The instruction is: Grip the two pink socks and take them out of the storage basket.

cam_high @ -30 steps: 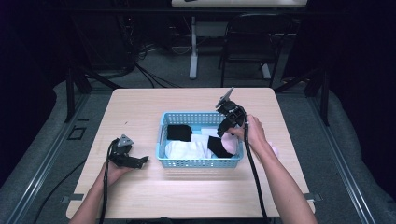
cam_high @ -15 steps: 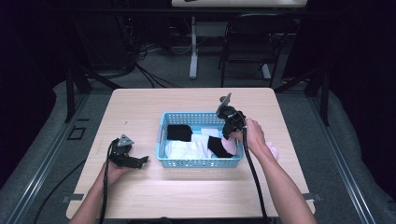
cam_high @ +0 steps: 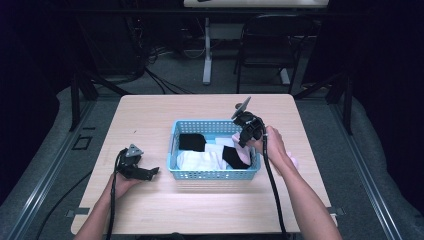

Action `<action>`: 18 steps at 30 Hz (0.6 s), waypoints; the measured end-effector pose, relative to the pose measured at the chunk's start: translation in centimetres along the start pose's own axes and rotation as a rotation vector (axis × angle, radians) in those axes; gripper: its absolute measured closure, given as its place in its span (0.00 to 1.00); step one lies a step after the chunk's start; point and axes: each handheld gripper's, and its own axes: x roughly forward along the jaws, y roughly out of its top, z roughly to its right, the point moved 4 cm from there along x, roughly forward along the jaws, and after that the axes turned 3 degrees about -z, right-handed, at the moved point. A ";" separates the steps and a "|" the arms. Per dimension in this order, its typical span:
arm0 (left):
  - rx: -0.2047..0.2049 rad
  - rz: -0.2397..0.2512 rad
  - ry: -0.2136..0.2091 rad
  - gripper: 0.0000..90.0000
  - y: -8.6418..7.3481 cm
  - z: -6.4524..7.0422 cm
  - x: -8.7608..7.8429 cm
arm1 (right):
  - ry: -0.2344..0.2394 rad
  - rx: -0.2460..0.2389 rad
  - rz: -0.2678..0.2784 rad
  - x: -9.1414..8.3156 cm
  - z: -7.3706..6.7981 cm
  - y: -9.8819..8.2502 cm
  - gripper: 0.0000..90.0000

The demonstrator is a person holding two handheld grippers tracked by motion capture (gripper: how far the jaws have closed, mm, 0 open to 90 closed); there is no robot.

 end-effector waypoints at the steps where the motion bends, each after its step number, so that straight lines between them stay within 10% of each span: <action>1: 0.000 0.000 0.000 0.01 0.0 0.0 0.0 | 0.002 0.004 0.001 -0.2 -0.1 0.0 0.95; 18: -0.001 0.000 -0.001 0.01 0.0 0.0 0.0 | 0.042 -0.016 0.110 -5.5 -1.4 -0.1 0.95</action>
